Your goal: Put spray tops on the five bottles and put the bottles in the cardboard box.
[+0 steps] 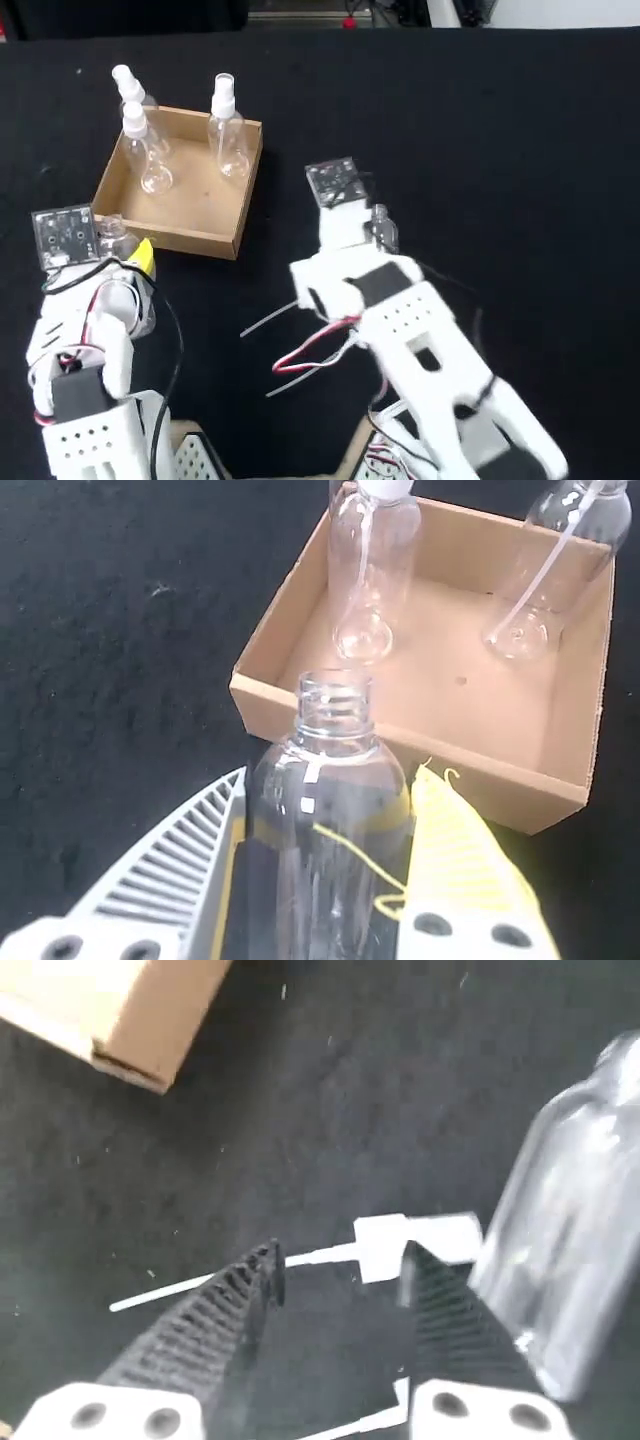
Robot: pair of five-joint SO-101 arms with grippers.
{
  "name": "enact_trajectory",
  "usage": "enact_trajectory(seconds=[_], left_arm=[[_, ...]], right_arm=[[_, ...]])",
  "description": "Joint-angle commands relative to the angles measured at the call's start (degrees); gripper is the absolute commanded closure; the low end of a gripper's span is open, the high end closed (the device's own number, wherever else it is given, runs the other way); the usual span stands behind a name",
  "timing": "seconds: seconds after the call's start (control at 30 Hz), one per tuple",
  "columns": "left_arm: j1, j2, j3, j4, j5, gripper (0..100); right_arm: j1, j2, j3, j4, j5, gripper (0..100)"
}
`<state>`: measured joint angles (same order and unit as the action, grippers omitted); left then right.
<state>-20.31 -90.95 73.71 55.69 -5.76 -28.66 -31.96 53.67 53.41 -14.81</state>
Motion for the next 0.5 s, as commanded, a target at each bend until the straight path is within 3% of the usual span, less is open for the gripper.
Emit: enact_trajectory(seconds=[0.0,0.17,0.3,0.47], left_arm=[[-0.3,-5.4,3.6,-3.8,2.1,83],[0.0,-10.9,8.6,-6.2,2.0,83],[0.0,-13.5,8.8,-4.0,2.0,83],[0.0,-13.5,8.0,-3.4,2.0,83]], right_arm=[[-1.0,4.3,-6.8,4.4,-1.9,80.9],[-1.5,9.2,-13.8,13.0,-1.2,80.4],[-2.0,13.2,-16.6,19.9,4.7,79.1],[-1.9,19.5,-16.9,21.1,8.5,79.1]])
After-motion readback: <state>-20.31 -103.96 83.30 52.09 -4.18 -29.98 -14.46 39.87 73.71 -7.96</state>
